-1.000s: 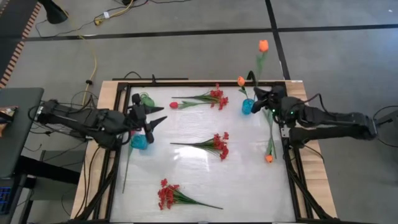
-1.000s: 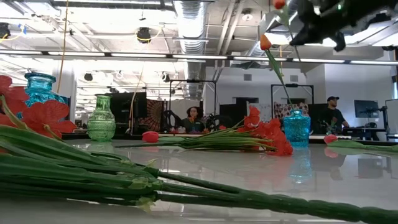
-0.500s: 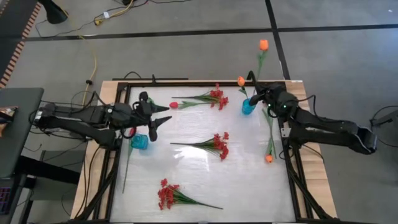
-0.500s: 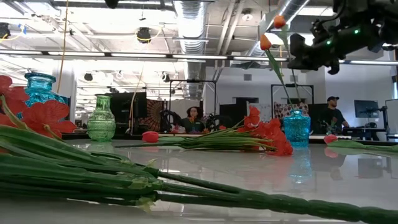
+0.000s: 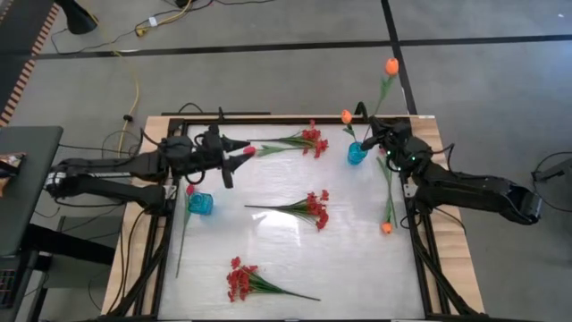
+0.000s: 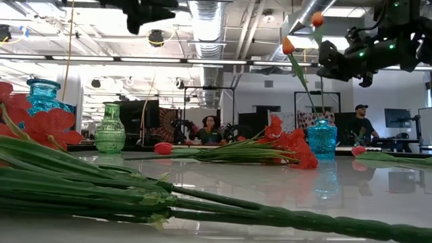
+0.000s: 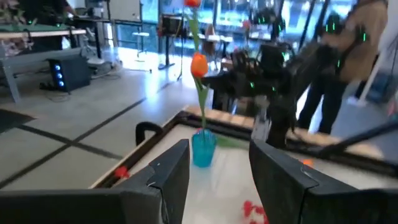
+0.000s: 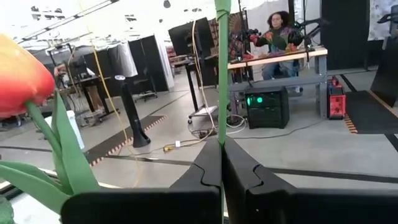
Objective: Sort flowers into vase by color
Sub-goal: Put the left orange tulip into the right blue vase
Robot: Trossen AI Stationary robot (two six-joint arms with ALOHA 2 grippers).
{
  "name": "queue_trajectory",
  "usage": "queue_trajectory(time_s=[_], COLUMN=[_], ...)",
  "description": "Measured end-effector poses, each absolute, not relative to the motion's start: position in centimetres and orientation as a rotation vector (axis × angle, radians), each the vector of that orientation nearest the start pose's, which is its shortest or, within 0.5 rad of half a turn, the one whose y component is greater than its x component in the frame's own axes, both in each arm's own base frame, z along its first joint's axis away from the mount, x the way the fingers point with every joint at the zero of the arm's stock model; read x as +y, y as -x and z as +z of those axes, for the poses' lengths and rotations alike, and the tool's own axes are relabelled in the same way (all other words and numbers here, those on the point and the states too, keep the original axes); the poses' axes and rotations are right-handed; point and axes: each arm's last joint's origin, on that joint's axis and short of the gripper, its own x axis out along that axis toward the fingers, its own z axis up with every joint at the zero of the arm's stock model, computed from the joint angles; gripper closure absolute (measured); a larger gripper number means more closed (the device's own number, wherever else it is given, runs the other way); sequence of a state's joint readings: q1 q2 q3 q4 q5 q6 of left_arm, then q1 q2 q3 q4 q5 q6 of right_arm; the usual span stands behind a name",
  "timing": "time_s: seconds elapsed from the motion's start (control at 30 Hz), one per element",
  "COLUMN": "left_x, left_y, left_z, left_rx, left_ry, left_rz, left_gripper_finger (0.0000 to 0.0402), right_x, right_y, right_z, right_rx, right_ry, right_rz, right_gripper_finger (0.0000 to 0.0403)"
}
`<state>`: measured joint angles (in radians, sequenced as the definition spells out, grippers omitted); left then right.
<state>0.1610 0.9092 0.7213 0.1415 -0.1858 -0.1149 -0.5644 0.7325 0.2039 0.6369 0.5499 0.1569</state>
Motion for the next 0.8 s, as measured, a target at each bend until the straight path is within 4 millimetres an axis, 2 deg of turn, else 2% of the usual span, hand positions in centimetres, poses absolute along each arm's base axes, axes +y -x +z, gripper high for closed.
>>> queue_trajectory(time_s=[0.1,0.2,0.43,0.6,0.8], left_x=[4.3,4.7,5.2,5.3,5.2], left_y=[-20.2,-20.1,-19.9,-19.9,-19.9], left_z=[31.3,31.5,31.7,31.7,31.7], left_rx=[-0.046,-0.108,-0.136,-0.135,-0.134], left_ry=[0.159,0.169,0.158,0.162,0.168], left_rz=[0.326,0.334,0.346,0.341,0.333], left_gripper_finger=[0.0246,0.0246,0.0246,0.0246,0.0246], right_x=[-9.6,-9.4,-9.3,-9.2,-9.1], right_y=[-12.6,-12.8,-13.2,-13.2,-13.1], right_z=[21.7,21.6,21.0,19.9,19.8], right_rx=[-0.190,-0.189,-0.161,-0.128,-0.112], right_ry=[-0.145,-0.158,-0.160,-0.172,-0.130], right_rz=[-1.093,-1.072,-1.084,-1.088,-1.105], right_gripper_finger=[0.0381,0.0381,0.0381,0.0381,0.0381])
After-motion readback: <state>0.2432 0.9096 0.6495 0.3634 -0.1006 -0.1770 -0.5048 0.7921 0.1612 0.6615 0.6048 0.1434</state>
